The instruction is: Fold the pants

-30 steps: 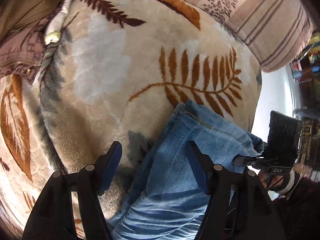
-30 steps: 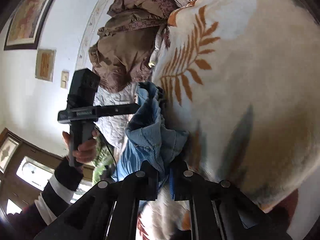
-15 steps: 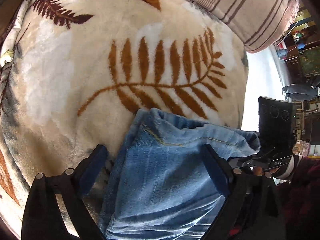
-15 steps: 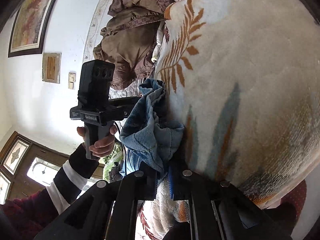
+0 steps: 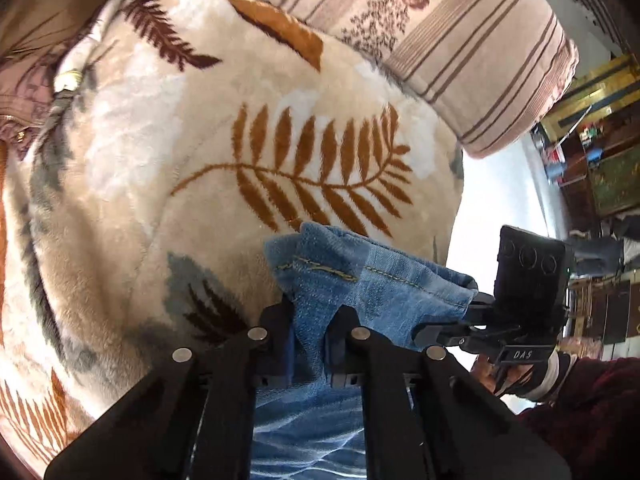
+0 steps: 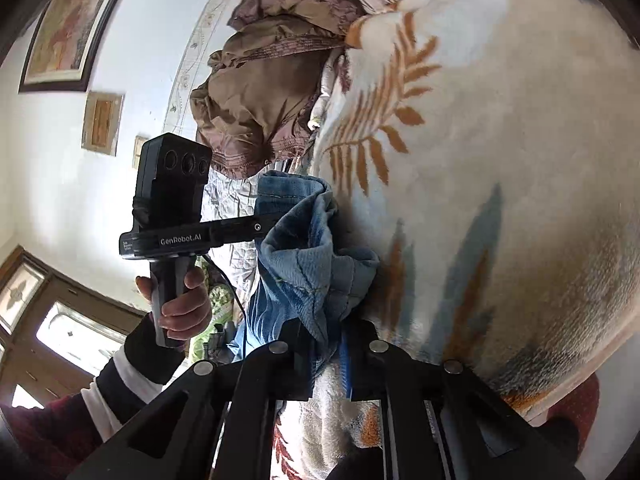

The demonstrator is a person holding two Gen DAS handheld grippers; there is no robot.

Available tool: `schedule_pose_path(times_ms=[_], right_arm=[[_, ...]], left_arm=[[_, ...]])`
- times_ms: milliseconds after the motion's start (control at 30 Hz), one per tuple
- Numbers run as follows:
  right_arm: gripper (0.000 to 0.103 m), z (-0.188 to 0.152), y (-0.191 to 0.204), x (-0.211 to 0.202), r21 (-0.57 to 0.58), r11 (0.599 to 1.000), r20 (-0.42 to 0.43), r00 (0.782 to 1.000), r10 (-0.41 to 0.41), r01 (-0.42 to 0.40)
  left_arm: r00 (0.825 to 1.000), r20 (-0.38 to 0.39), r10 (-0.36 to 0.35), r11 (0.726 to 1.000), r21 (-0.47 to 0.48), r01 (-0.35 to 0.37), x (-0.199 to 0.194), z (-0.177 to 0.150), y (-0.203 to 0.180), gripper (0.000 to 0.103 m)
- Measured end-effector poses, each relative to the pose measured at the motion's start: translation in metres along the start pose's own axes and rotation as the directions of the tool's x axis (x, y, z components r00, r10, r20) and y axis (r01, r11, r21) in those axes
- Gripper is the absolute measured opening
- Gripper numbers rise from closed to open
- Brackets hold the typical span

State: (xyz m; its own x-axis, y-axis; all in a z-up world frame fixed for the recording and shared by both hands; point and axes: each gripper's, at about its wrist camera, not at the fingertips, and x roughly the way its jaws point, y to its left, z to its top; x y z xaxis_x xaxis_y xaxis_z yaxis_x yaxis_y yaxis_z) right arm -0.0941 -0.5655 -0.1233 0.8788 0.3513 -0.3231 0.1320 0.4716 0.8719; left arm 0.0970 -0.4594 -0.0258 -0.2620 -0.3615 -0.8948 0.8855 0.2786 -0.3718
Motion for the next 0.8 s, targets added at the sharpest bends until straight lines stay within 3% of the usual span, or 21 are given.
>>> schedule_pose_path(times_ms=[167, 300, 367, 433, 500, 567, 633, 667, 700, 800], right_arm=[[0.008, -0.001, 0.063, 0.002, -0.192, 0.981, -0.024, 0.999, 0.024, -0.028], [0.009, -0.026, 0.125, 0.020, -0.390, 0.918, -0.110, 0.994, 0.027, -0.068], [0.010, -0.048, 0.149, 0.038, -0.474, 0.876, -0.175, 0.985, 0.007, -0.090], [0.013, -0.072, 0.165, 0.061, -0.523, 0.845, -0.249, 0.968, -0.027, -0.111], [0.013, -0.097, 0.169, 0.093, -0.543, 0.832, -0.330, 0.940, -0.088, -0.113], [0.016, -0.120, 0.168, 0.128, -0.561, 0.823, -0.406, 0.896, -0.180, -0.090], [0.023, -0.140, 0.163, 0.153, -0.600, 0.799, -0.437, 0.853, -0.284, -0.042], [0.026, -0.146, 0.164, 0.156, -0.624, 0.781, -0.429, 0.845, -0.320, -0.021], [0.028, -0.146, 0.169, 0.152, -0.631, 0.775, -0.417, 0.851, -0.320, -0.017], [0.058, -0.143, 0.188, 0.131, -0.620, 0.780, -0.471, 0.835, -0.284, -0.084]], left_arm=[[0.990, 0.137, 0.017, 0.996, -0.089, -0.005, -0.064, -0.047, 0.003, 0.008], [0.975, 0.216, 0.058, 0.981, -0.194, -0.015, -0.109, -0.094, 0.028, 0.010], [0.967, 0.241, 0.081, 0.960, -0.279, -0.011, -0.114, -0.117, 0.043, 0.017], [0.962, 0.232, 0.143, 0.916, -0.399, -0.040, -0.108, -0.145, 0.061, 0.029], [0.957, 0.179, 0.230, 0.837, -0.537, -0.101, -0.097, -0.178, 0.084, 0.035], [0.961, 0.116, 0.249, 0.746, -0.656, -0.114, -0.086, -0.211, 0.110, 0.033], [0.955, 0.138, 0.263, 0.684, -0.724, -0.084, -0.093, -0.244, 0.124, 0.031], [0.950, 0.164, 0.266, 0.665, -0.745, -0.057, -0.101, -0.257, 0.124, 0.032], [0.948, 0.206, 0.242, 0.648, -0.761, 0.000, -0.109, -0.269, 0.126, 0.032], [0.924, 0.341, 0.174, 0.590, -0.787, 0.180, -0.126, -0.301, 0.128, 0.040]])
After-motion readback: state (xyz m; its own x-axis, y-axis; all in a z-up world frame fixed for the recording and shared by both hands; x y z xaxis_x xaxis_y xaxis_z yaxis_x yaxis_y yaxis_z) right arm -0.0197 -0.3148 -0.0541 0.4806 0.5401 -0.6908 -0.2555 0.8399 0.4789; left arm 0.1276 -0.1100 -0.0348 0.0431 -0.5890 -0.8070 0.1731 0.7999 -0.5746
